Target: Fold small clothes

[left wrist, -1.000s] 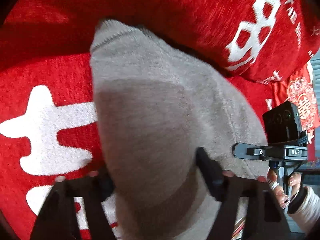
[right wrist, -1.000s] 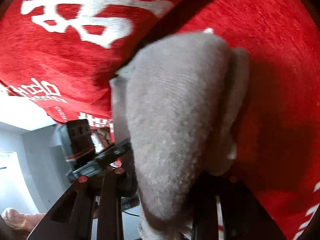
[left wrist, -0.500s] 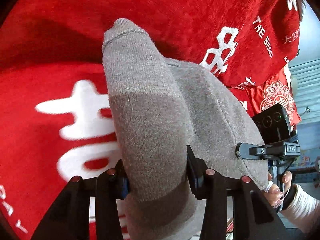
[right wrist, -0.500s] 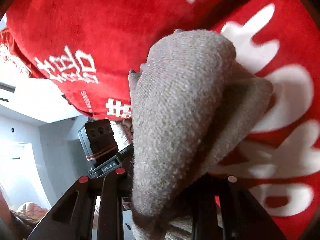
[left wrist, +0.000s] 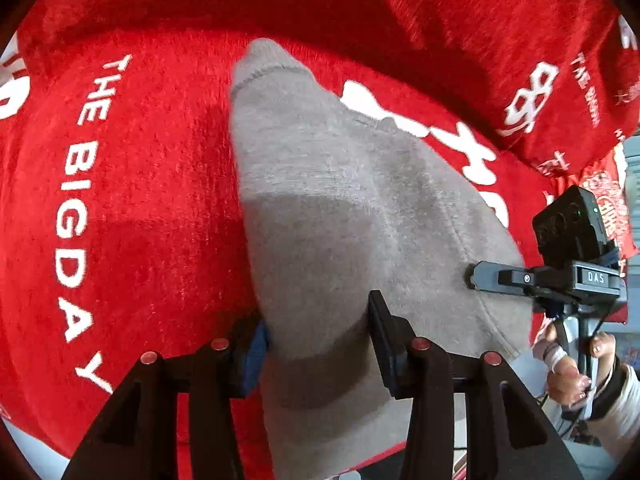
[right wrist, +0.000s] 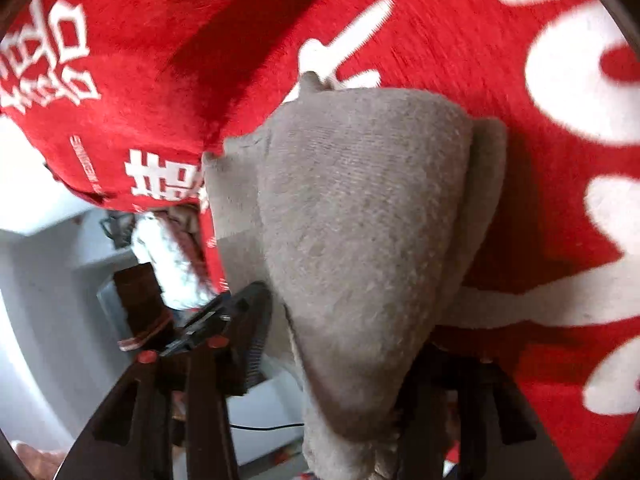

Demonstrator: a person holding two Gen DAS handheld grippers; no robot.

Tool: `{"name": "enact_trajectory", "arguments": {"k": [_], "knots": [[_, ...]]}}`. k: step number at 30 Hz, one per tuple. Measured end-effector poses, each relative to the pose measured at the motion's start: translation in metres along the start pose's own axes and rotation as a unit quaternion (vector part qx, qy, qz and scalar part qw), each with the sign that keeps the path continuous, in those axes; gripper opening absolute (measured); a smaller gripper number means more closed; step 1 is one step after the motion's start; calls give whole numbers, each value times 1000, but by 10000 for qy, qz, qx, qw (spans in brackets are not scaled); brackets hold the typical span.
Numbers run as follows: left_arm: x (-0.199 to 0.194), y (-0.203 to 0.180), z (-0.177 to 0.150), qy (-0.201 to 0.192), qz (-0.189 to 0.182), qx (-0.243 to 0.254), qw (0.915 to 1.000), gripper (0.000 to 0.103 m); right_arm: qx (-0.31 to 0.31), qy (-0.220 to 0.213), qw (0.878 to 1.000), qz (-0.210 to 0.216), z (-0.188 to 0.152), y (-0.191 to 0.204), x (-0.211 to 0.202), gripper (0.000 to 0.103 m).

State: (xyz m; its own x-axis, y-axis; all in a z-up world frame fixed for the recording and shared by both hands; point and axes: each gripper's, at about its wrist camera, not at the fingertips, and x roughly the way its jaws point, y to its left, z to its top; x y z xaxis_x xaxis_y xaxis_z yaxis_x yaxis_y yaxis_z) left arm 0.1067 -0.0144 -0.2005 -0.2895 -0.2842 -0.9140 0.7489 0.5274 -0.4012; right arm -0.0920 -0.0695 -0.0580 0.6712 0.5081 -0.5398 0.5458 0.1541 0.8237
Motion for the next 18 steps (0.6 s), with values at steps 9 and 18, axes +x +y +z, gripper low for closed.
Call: {"name": "enact_trajectory", "arguments": {"k": [9,18], "knots": [[-25,13,15,-634,863,-97,9942,47,-302,-878,9848,-1469,-15,20,-44,21],[17,-6,18,-559,1767,463,9816,49,-653,-883,9547,-2765,-21,-18,-46,10]]}}
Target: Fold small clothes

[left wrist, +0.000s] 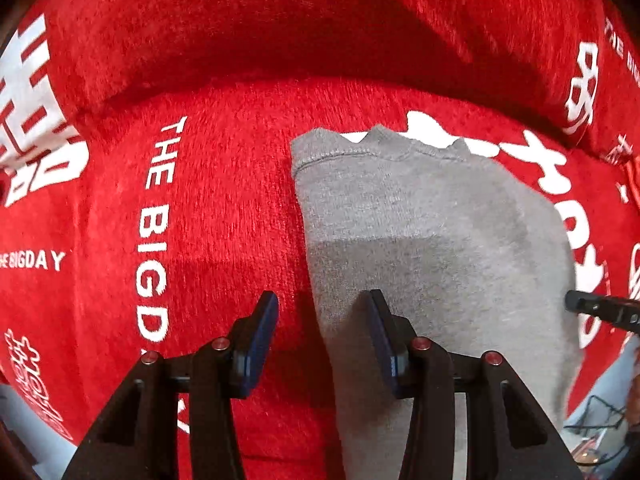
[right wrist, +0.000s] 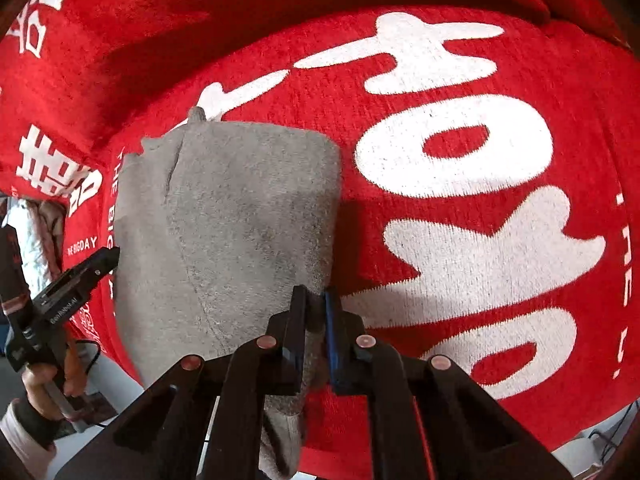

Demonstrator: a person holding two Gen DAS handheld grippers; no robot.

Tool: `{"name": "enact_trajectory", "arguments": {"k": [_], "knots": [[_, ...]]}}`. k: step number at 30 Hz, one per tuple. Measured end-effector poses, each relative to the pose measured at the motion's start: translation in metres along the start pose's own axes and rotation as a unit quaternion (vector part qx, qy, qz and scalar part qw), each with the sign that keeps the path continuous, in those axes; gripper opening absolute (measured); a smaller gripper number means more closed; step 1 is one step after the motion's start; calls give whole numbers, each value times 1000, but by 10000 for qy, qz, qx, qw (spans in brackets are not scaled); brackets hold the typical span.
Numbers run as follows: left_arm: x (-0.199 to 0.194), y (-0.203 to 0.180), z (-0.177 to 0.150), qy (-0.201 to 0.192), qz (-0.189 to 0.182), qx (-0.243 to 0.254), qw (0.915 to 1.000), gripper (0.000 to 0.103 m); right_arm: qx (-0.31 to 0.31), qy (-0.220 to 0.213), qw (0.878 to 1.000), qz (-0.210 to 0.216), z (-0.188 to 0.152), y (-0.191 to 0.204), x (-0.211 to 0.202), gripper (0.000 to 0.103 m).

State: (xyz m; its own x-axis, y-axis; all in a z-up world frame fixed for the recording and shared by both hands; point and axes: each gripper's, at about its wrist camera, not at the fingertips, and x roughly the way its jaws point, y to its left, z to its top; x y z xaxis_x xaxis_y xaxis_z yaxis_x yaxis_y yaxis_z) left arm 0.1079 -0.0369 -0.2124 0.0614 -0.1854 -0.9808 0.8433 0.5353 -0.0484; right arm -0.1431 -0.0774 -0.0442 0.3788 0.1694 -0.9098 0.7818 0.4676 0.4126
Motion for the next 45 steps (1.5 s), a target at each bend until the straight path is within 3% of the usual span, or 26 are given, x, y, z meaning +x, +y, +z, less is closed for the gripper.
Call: {"name": "enact_trajectory", "arguments": {"k": [6,10,13,17,20,23,30,31,32,33,39,45], "knots": [[-12,9,-2,198,98,-26,9998,49,13,-164,9990,-426,-11,6,-22,10],[-21,13,-17,318,136,-74,9994,49,267,-386,9975,527,-25,20,-41,10],[-23,14,-29,475,37,-188,9987,49,41,-79,9984,557,-40,40,-29,10],[-25,12,-43,651,58,-257,9975,49,-60,321,9992,217,-58,47,1,10],[-29,13,-50,696,75,-348,9969,49,307,554,9978,179,-68,33,12,10],[-32,15,-53,716,172,-379,9966,49,841,527,9938,493,-72,17,5,11],[-43,16,-51,717,266,-407,9962,49,645,464,9962,368,-74,22,-15,11],[-44,15,-50,713,253,-396,9963,56,641,448,9962,370,-73,24,-16,11],[-45,14,-50,704,241,-387,9965,75,650,436,9962,377,-72,25,-16,11],[-47,13,-49,663,241,-376,9968,81,666,432,9961,391,-72,25,-17,11],[-51,0,-49,598,185,-20,9980,81,685,447,9957,434,-66,36,-6,11],[-46,-1,-50,733,197,-65,9971,81,701,378,9959,441,-63,38,-14,11]]}}
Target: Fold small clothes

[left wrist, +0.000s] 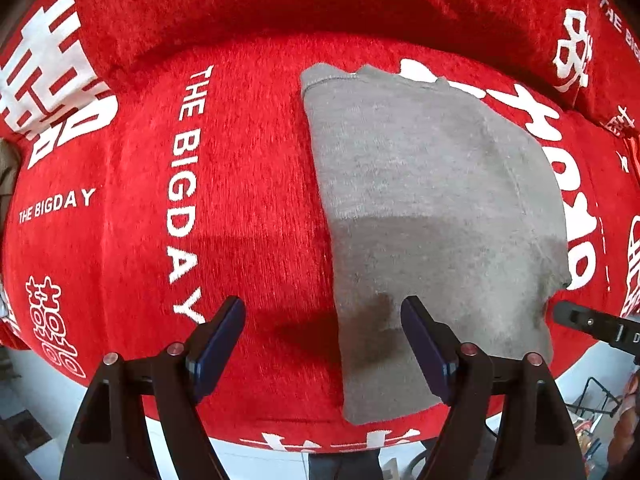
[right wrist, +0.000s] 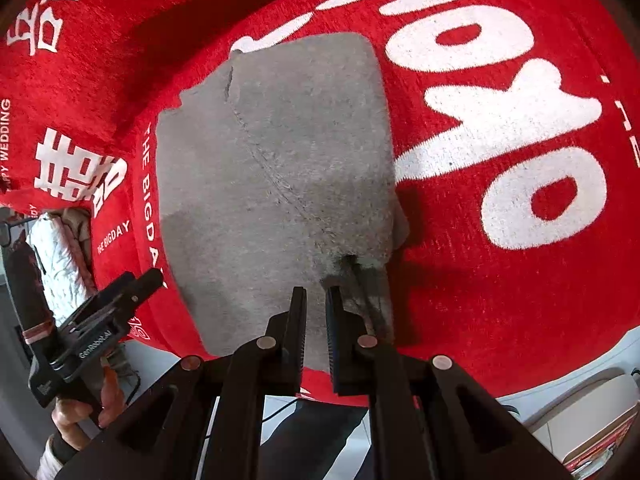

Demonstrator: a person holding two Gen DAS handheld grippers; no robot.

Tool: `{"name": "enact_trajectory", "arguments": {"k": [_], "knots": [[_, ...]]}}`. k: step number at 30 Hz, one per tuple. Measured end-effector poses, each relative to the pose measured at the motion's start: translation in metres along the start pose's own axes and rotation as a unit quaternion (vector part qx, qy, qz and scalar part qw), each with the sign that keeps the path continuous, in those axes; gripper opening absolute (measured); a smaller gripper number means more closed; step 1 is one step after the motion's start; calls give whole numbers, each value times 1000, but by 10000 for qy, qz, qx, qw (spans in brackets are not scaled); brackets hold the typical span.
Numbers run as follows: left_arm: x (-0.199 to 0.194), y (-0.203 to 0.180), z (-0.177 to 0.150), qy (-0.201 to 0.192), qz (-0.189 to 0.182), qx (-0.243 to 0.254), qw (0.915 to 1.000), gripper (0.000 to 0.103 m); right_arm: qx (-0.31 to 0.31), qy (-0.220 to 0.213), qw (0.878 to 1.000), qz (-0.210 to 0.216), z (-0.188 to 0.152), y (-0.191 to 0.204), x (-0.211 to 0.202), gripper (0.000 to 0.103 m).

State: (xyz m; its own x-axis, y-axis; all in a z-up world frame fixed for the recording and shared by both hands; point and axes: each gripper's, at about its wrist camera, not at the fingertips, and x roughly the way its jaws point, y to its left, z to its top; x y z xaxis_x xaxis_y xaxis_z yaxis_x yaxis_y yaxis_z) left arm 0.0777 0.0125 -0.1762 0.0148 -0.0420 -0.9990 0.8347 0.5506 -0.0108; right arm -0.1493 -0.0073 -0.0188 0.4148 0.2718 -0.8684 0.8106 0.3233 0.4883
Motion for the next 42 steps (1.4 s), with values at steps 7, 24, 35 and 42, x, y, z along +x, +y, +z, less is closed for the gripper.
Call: {"name": "enact_trajectory", "arguments": {"k": [7,24,35,42], "knots": [[-1,-1,-1,-49,67,-8,10000,103,-19,-83,9999,-63,6,1,-11,11],[-17,-4,8,-251,354,-163,9989,103,-928,-976,9767,-1670,11,42,-40,103],[-28,-12,8,-340,349,-182,9986,103,-1030,-1194,9689,-1905,13,51,-52,103],[-34,-13,13,-441,386,-199,9981,103,-996,-1145,9695,-1927,13,51,-49,103]]}}
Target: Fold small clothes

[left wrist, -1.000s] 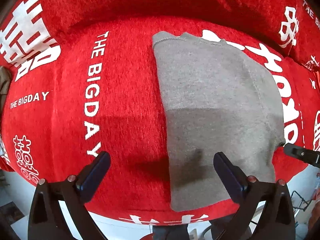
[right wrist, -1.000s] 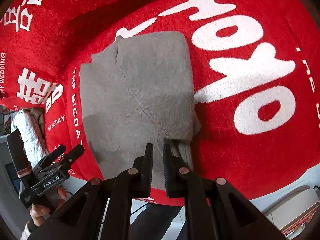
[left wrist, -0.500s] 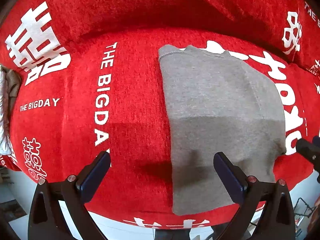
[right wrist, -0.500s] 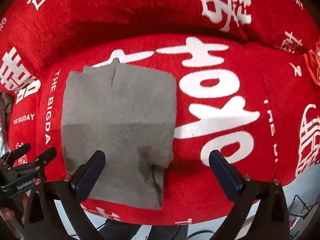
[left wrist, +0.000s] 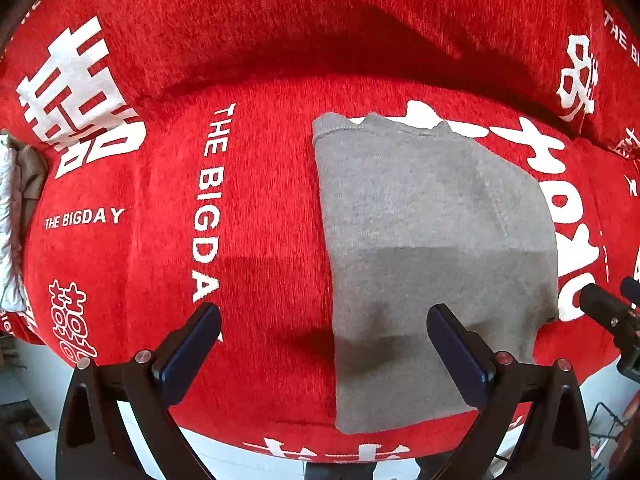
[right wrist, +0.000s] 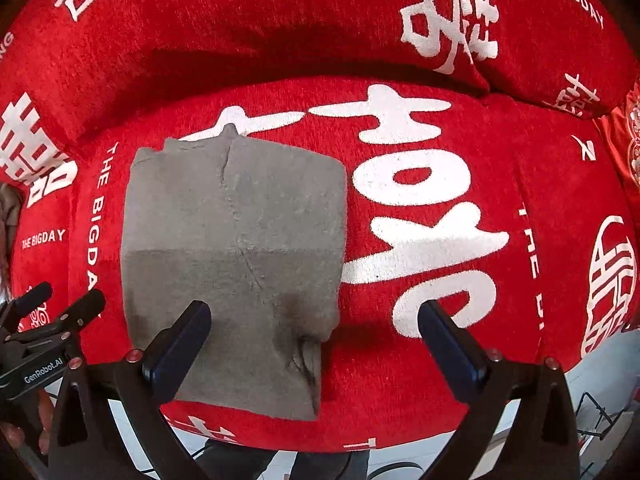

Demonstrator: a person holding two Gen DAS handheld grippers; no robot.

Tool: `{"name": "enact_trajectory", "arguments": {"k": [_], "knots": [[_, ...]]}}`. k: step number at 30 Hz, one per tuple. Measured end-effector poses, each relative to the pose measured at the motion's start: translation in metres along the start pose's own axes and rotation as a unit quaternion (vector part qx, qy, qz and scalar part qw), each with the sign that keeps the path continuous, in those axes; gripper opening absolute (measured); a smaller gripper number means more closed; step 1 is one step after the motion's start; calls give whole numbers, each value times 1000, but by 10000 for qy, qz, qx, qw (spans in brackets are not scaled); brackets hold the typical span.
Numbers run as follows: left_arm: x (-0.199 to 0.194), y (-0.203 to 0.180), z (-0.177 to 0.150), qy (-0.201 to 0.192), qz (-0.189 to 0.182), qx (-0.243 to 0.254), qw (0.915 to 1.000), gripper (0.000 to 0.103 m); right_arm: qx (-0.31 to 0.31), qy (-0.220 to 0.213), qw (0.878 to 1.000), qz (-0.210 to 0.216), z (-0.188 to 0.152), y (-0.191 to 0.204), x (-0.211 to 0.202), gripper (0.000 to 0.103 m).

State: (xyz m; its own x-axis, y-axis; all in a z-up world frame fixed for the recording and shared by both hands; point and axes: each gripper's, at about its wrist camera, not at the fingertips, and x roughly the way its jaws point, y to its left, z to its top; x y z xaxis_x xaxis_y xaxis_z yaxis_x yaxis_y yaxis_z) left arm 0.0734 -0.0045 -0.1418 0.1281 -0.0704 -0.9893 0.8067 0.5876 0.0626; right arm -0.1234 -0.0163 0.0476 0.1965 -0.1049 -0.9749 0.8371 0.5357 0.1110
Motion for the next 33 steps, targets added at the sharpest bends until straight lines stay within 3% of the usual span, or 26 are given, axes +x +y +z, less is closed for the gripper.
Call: {"name": "enact_trajectory", "arguments": {"k": [33], "knots": [[1,-1,-5,61,67,-92,9999,103,33,174,9998,-4,-3,2,7,103]]}}
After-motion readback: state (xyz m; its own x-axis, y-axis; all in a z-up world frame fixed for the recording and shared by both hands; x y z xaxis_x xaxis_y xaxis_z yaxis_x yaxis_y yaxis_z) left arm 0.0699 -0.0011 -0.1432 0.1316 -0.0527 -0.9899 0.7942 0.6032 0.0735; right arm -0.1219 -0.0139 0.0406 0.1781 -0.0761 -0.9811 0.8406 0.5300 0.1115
